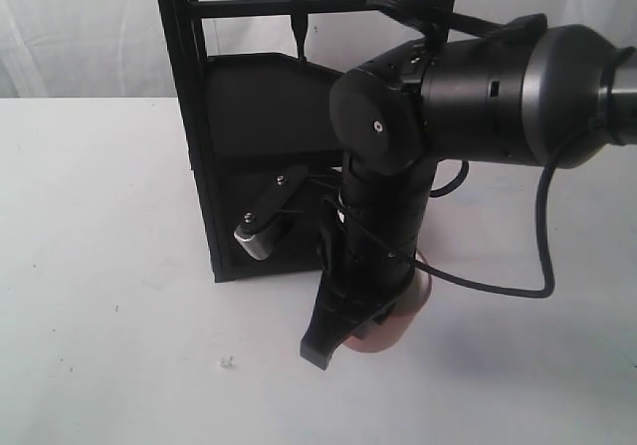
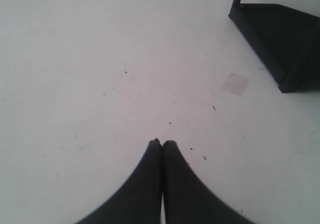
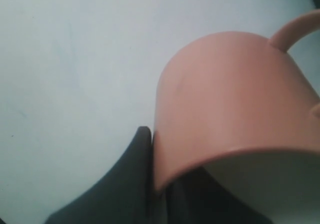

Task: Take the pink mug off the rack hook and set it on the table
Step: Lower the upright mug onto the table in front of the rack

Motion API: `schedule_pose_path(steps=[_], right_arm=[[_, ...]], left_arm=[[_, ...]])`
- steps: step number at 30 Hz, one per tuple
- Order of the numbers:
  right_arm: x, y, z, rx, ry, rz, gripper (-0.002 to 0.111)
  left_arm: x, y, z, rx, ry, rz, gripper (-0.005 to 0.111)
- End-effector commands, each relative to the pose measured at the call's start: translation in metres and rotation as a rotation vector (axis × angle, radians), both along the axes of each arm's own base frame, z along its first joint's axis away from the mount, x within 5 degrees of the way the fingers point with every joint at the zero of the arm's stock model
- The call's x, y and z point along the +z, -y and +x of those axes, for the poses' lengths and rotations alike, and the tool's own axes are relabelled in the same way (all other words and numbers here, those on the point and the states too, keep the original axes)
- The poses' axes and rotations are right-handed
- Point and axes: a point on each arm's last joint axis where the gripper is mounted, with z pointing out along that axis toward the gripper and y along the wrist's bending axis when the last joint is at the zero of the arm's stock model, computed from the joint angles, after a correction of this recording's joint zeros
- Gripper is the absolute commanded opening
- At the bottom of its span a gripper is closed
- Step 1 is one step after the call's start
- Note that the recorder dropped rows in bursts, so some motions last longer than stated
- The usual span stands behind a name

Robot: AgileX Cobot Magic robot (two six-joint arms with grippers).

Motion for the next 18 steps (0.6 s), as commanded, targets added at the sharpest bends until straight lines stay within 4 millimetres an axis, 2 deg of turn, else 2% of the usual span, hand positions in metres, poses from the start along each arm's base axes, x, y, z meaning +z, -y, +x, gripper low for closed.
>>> schedule_pose_path(steps=[1, 9, 18], right_arm=[[0.0045, -0.0033, 0.0034, 0.026, 0.042, 0.038, 0.0], [0.006, -0.0084, 0.0084, 0.034, 0.101, 0.092, 0.015], [0.004, -0.011, 0.0094, 0.025, 0.101, 0.112, 0.015]], left_arm=[[0.0004, 0.0004, 0.0, -0.007, 0.006, 0.0, 0.0], [0.0004, 0.0004, 0.0, -0.007, 0.006, 0.0, 0.0], [0.0004, 0.0004, 0.0, -0.007, 0.006, 0.0, 0.0]])
